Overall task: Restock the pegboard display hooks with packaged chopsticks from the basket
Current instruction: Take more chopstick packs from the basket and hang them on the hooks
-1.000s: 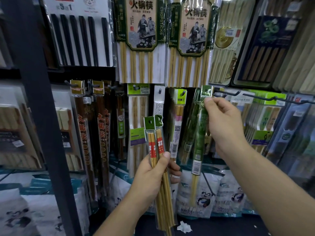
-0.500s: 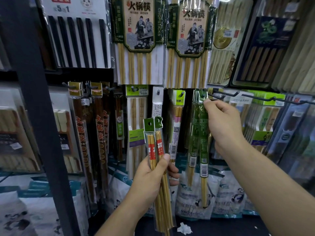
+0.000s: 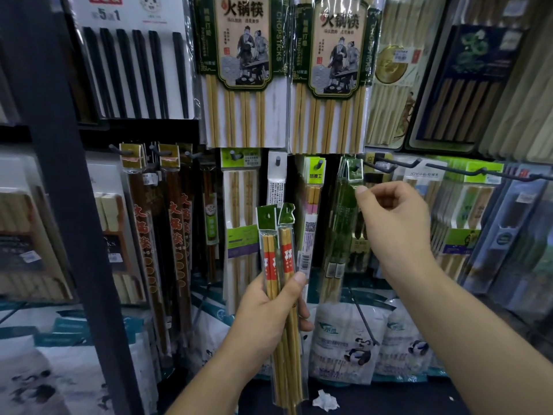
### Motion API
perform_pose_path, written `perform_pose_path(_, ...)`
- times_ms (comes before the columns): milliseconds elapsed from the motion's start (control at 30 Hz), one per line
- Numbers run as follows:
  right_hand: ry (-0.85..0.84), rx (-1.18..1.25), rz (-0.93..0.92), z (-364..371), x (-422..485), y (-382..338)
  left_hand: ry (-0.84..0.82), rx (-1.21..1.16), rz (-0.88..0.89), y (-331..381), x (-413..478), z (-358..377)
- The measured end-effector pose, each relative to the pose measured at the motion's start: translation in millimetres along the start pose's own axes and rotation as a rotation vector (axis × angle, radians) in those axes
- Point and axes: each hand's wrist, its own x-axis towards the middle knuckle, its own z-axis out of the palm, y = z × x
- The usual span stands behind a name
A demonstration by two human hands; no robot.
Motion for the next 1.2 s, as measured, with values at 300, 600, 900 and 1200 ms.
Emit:
perform_pose_path(300,-0.513,0.011,0.003,6,-45,-6,-0.063,-0.039,0.025,7,9,11)
perform_pose_path(600,-0.48,0.136,0.13,9,-42,-1,-0.083,-0.048,0.031,6,5,15)
perform_pose_path(900,-0.34,0.171,0.106,1,-18,-12,-0.02,0.019,0.02,4,5,12)
perform_pose_path(1200,-0.26,0.134,0.118,-7,21,-24,-0.006,-0.058,-0.014,4,5,12)
